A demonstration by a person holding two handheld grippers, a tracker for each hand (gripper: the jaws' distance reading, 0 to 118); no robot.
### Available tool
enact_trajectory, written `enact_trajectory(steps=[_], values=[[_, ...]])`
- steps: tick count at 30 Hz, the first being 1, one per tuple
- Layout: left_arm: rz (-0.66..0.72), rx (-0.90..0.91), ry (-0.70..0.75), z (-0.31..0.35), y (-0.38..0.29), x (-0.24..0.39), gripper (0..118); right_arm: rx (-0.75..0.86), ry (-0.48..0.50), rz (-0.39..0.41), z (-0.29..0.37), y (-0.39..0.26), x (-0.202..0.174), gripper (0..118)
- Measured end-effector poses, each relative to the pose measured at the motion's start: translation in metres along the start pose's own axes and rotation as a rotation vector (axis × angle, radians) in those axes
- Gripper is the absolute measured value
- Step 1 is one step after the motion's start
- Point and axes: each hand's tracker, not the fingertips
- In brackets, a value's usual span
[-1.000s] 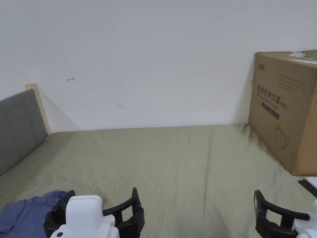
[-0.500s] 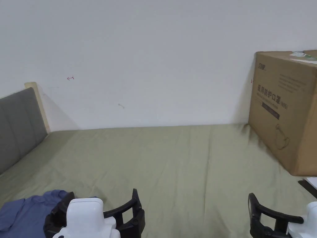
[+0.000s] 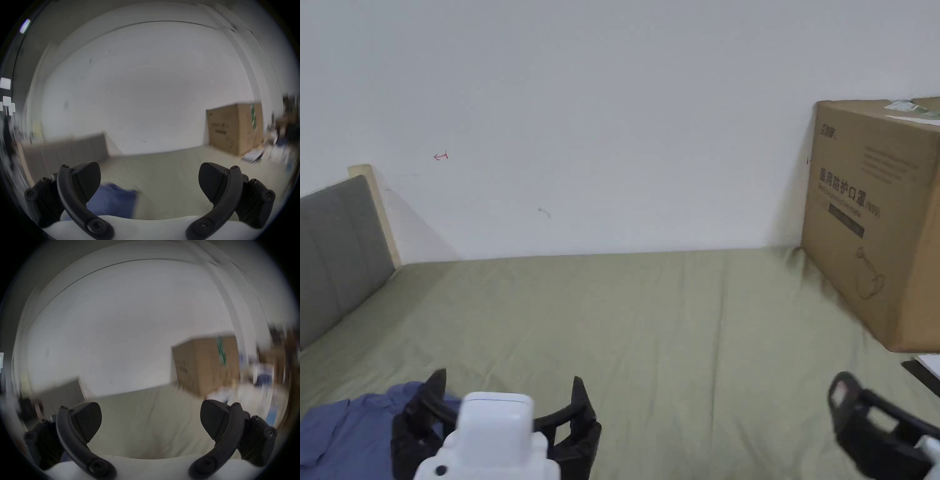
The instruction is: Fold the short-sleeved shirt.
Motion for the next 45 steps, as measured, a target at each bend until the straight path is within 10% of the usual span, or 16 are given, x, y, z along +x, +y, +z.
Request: enact_trajectory(steps=[5, 6, 7, 11, 15, 18, 20, 27, 45], values=[[-1.259, 0.251, 0.076, -0.003, -0.033, 0.054, 118, -0.413, -0.123, -1.491, -0.027, -0.052, 0.095, 118], [-1.381, 0.26, 0.065, -0.006, -0.04, 0.056, 118, -0.433, -0.147, -1.662, -0.025, -0.065, 0.103, 118], [-1.439, 0.228, 0.042, -0.007, -0.042, 0.058, 118, -0.403, -0.17, -1.661, -0.02, -0.074, 0.108, 118], [-0.929, 0.079, -0.073, -0.015, -0.011, 0.054, 118, -0.308, -0.151, -0.985, -0.022, -0.033, 0.1, 118], [-0.096, -0.153, -0.166, -0.032, 0.023, 0.019, 118, -0.14, -0.062, -0.413, -0.014, 0.005, 0.061, 118], [0.505, -0.197, -0.241, -0.041, 0.008, -0.022, 118, 0.093, -0.081, 0.407, 0.004, 0.004, 0.011, 118], [0.586, -0.109, -0.147, -0.031, -0.003, -0.029, 118, 0.298, -0.146, 0.778, 0.011, -0.018, 0.0, 118], [0.222, 0.0, -0.052, -0.003, -0.008, -0.011, 118, 0.245, 0.034, 0.596, 0.02, -0.016, -0.007, 118], [0.283, -0.021, -0.106, -0.005, 0.004, -0.006, 118, 0.226, 0.032, 0.597, 0.015, -0.008, -0.022, 118]])
